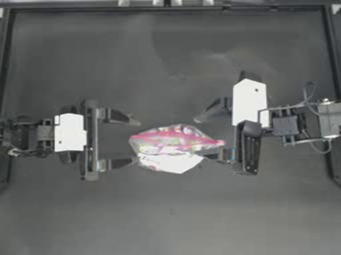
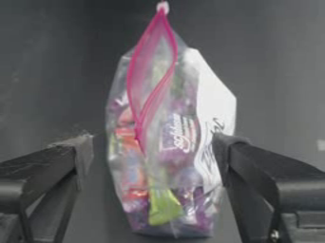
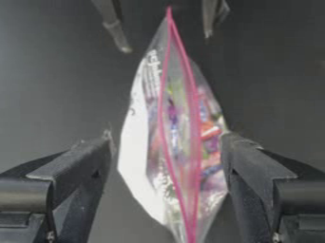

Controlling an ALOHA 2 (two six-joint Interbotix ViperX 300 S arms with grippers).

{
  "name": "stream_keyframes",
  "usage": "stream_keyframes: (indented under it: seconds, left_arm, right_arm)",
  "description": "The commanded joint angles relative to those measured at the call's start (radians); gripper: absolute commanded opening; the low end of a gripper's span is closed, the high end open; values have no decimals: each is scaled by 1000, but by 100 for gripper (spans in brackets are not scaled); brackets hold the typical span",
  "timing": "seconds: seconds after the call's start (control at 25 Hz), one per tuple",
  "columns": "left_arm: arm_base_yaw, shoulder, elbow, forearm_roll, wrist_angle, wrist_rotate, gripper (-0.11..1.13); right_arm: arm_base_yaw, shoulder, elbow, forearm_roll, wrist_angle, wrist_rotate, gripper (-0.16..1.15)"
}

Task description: Put candy in bag

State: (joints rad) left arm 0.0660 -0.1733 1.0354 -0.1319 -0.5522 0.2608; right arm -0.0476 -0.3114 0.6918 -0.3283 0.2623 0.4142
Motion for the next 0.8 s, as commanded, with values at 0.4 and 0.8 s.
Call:
stream_keyframes:
  seconds: [0.4, 0.8]
  left_arm:
    - [8, -158, -18, -2, 75, -5, 102]
    - [8, -310, -18, -3, 210, -5, 101]
  right_arm:
    - [2, -48, -9, -46, -11, 0, 96]
    - [-14, -101, 58, -92, -107, 2, 96]
